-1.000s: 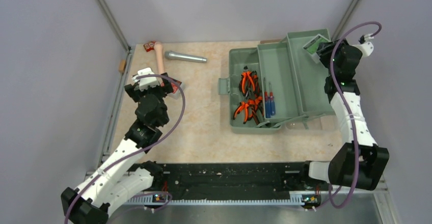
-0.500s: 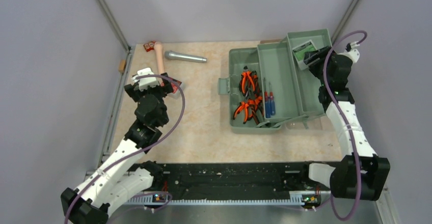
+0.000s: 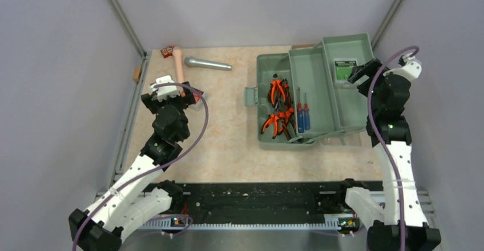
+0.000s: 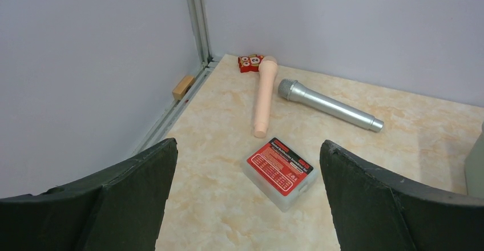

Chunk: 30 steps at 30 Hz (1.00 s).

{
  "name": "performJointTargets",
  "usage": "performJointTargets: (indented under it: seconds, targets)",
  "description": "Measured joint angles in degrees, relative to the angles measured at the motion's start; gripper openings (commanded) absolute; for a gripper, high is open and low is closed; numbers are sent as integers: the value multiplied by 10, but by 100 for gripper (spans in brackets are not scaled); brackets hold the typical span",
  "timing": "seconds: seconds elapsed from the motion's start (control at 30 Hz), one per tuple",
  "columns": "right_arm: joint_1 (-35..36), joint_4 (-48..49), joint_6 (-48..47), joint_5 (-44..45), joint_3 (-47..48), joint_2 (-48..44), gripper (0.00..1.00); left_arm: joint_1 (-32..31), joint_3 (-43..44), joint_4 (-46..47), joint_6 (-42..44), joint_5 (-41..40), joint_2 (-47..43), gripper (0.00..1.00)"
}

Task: Pack the tool kit

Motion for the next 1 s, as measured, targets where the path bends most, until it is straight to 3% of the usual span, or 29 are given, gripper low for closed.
performJointTargets:
  seconds: [0.23, 0.47, 0.77, 1.0]
  targets:
    - [27, -7, -66, 70, 3, -80, 83, 0, 0, -2, -6, 5, 17, 99]
    - [81, 47, -128, 64, -58, -176, 83, 15, 26, -51, -52, 32, 74, 99]
    - [125, 73, -161, 62, -135, -240, 85, 140, 158, -227, -264, 161, 245, 99]
    - [144, 99, -169, 79, -188, -295, 86, 206, 196, -296, -422, 250, 393, 99]
